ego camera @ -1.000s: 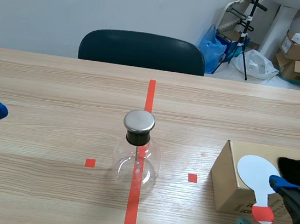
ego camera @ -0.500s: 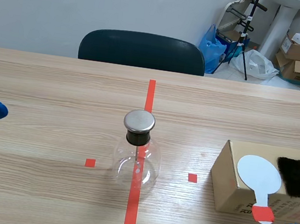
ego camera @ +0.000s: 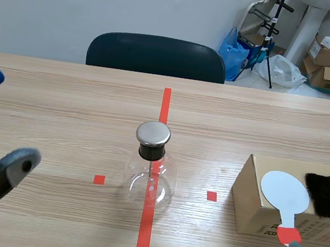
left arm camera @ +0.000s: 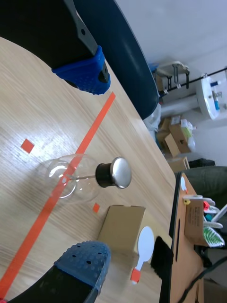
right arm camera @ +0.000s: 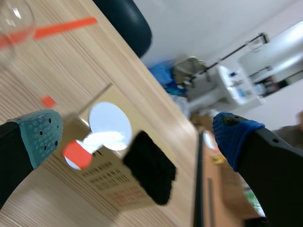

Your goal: Do the electroscope experiment

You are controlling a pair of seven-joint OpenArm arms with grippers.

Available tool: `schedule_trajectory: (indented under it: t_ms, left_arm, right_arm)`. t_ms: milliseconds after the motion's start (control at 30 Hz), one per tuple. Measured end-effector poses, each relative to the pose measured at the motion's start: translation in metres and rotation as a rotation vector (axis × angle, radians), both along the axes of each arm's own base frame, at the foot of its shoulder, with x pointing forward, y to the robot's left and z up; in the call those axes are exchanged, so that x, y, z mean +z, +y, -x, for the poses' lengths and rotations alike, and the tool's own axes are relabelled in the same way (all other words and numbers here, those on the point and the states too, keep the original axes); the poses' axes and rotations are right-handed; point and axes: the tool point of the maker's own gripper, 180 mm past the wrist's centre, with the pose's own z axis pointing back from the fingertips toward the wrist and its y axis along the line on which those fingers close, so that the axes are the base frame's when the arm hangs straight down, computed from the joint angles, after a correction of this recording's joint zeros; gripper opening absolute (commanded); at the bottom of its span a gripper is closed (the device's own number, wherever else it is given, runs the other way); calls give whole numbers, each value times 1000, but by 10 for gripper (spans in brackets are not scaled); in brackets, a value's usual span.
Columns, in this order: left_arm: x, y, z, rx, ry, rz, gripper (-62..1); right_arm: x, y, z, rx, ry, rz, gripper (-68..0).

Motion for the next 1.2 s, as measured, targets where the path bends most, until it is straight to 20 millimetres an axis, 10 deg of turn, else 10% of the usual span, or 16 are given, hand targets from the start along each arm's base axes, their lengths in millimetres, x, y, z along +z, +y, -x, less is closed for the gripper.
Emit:
schedule_trajectory:
  t_ms: [133,667,1200]
  left_arm:
    - [22,-12,-8,33,-7,19,14]
    - [2,-7,-13,82,60,-54,14]
    - [-9,-6,-13,86,93,-107,14]
  right_arm:
    - [9,-3,-11,44,51,-102,4]
    - [35,-5,-97,78,133,-349,4]
    - [22,-11,-80,104,258,-381,4]
